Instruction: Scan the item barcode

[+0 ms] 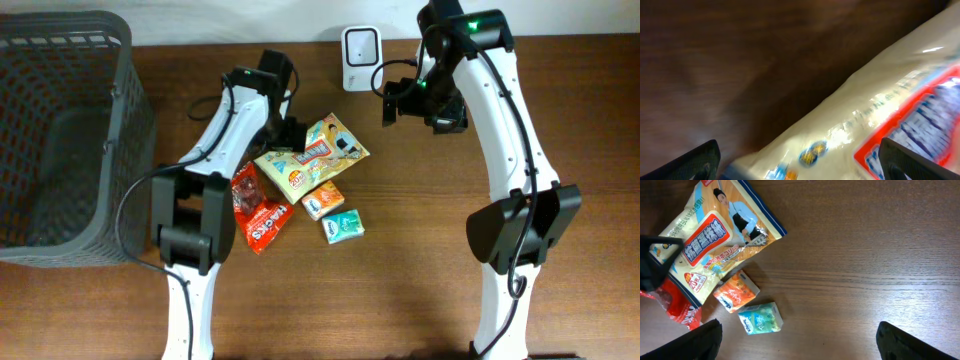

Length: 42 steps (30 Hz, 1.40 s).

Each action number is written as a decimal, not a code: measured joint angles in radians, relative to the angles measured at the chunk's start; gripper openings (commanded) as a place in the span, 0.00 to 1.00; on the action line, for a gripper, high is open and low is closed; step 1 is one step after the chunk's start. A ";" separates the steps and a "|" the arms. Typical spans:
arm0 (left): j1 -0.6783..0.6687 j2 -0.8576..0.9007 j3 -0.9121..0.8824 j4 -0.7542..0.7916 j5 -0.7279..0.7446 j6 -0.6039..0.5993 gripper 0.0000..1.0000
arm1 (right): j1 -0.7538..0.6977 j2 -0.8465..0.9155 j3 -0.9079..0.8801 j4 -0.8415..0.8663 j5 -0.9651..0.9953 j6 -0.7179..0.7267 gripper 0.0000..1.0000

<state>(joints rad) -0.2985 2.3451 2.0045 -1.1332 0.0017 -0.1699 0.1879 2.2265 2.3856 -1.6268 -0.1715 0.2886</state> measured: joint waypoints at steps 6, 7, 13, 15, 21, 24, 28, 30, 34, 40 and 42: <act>0.010 0.023 -0.005 -0.001 0.099 0.021 0.99 | 0.000 0.000 -0.041 0.042 0.000 0.000 0.99; 0.012 0.023 -0.006 -0.004 0.131 0.032 0.99 | 0.000 0.000 -0.058 0.054 0.000 0.000 0.99; 0.014 0.023 -0.006 -0.032 0.288 0.075 0.89 | 0.001 0.000 -0.215 0.159 0.000 -0.001 0.99; 0.014 0.034 -0.005 -0.033 0.342 0.094 0.75 | 0.001 0.000 -0.268 0.190 0.000 -0.001 0.99; 0.017 0.089 0.004 -0.038 0.433 0.127 0.05 | 0.002 0.000 -0.351 0.233 0.000 -0.001 0.99; 0.018 0.105 0.004 -0.033 0.480 0.130 0.00 | 0.002 0.000 -0.360 0.253 0.000 -0.001 0.99; 0.018 0.105 0.006 -0.032 0.492 0.136 0.00 | 0.002 0.000 -0.361 0.268 0.000 0.000 0.98; 0.018 0.107 0.014 -0.044 0.491 0.136 0.00 | 0.002 0.000 -0.361 0.270 0.000 0.000 0.98; 0.020 0.128 0.111 -0.132 0.425 0.136 0.00 | 0.002 0.000 -0.361 0.270 0.000 0.000 0.99; 0.015 0.122 0.371 -0.241 -0.028 0.079 0.00 | 0.002 0.000 -0.362 0.320 0.000 0.000 0.98; 0.013 0.105 0.422 -0.255 -0.194 0.066 0.00 | 0.002 0.000 -0.362 0.332 0.000 0.000 0.99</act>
<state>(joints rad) -0.2859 2.4500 2.4264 -1.3884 -0.1925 -0.1036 0.1898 2.2269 2.0239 -1.2949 -0.1711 0.2886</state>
